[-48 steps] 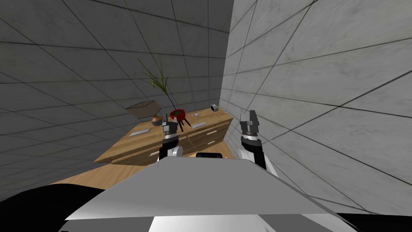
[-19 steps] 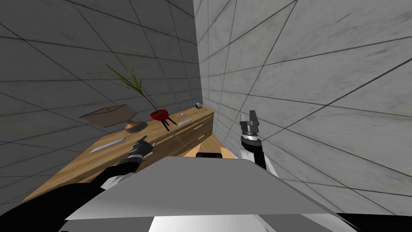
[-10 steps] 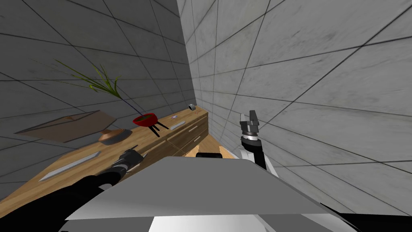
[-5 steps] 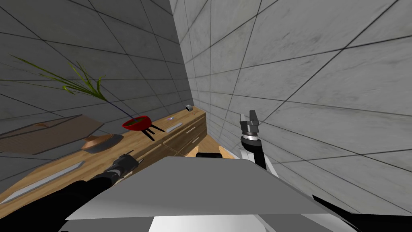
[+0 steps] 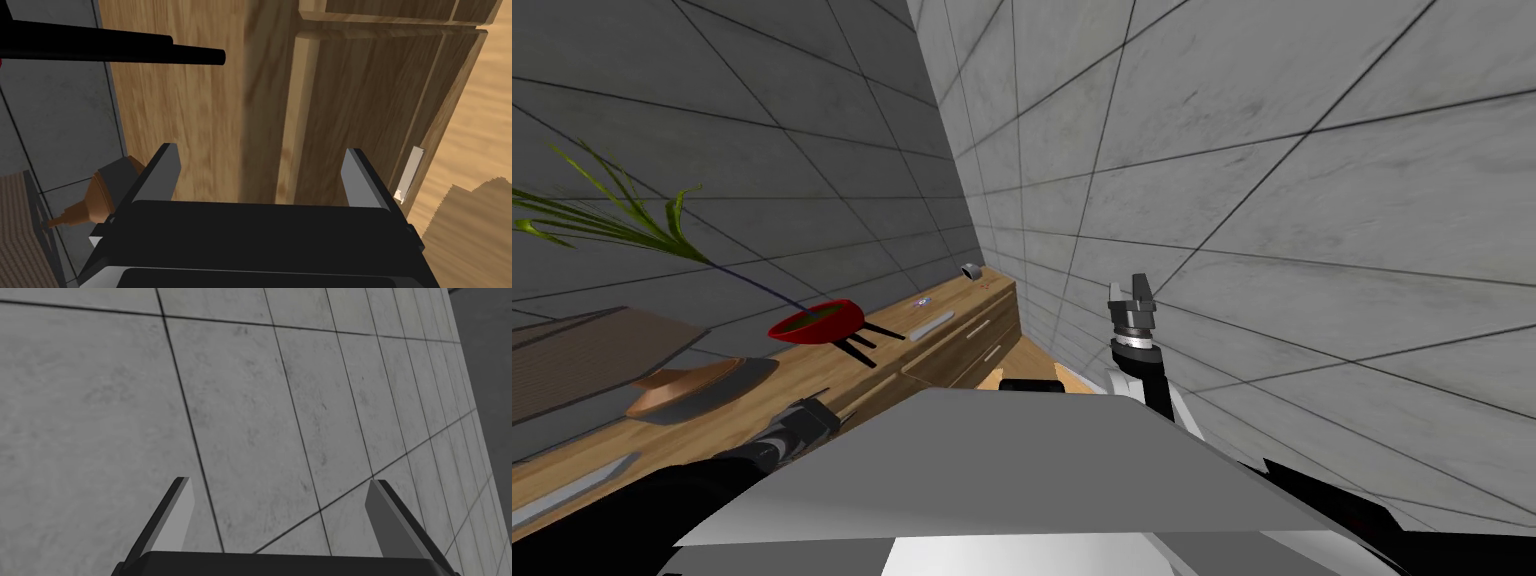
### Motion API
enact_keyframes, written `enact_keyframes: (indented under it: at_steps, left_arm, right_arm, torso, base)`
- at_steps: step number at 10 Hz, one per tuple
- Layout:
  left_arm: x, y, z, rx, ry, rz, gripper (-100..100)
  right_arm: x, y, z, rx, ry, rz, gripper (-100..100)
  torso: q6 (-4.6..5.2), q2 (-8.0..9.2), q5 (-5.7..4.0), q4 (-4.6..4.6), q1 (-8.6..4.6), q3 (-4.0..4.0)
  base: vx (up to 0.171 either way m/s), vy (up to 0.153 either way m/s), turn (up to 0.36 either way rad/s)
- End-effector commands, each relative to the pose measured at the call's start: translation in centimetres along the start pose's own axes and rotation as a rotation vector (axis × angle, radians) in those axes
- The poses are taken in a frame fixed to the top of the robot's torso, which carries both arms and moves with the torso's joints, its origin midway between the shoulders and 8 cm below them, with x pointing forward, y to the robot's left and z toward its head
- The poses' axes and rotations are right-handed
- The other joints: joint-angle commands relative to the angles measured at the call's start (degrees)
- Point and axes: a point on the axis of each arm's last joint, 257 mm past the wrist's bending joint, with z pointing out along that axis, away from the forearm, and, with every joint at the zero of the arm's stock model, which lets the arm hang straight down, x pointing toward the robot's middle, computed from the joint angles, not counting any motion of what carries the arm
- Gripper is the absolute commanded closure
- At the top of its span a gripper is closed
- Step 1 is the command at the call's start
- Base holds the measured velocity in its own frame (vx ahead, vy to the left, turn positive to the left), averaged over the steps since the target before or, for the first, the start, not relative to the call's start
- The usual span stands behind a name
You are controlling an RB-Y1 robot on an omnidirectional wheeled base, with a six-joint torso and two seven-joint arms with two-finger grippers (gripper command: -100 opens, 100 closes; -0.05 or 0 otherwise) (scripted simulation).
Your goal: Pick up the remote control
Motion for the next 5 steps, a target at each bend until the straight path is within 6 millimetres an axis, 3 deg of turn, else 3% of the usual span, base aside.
enact_keyframes:
  at_steps: [1,2,4,5]
  left_arm:
    - [-0.4,0.7,0.0,-0.03,-0.01,-0.006,-100]
    - [-1.8,0.7,-0.7,-0.054,-0.036,-0.045,-100]
    - [-2.0,1.7,-0.8,-0.089,-0.045,-0.046,-100]
    - [-3.3,1.7,-1.4,-0.112,-0.07,-0.084,-100]
  right_arm:
    - [0.0,0.0,0.0,0.0,0.0,0.0,0]
    - [0.0,0.0,0.0,0.0,0.0,0.0,0]
    - [0.0,0.0,0.0,0.0,0.0,0.0,0]
    - [0.0,0.0,0.0,0.0,0.0,0.0,0]
  torso:
    - [0.0,0.0,0.0,0.0,0.0,0.0]
    - [-0.03,0.08,0.0,0.02,-0.01,0.05]
    - [-0.02,0.02,0.0,0.01,-0.02,0.01]
    - [-0.03,0.09,0.0,0.02,-0.01,0.05]
  base:
    - [0.025,-0.001,0.004]
    - [0.047,-0.016,-0.229]
    - [0.039,-0.003,-0.068]
    - [0.063,-0.005,-0.215]
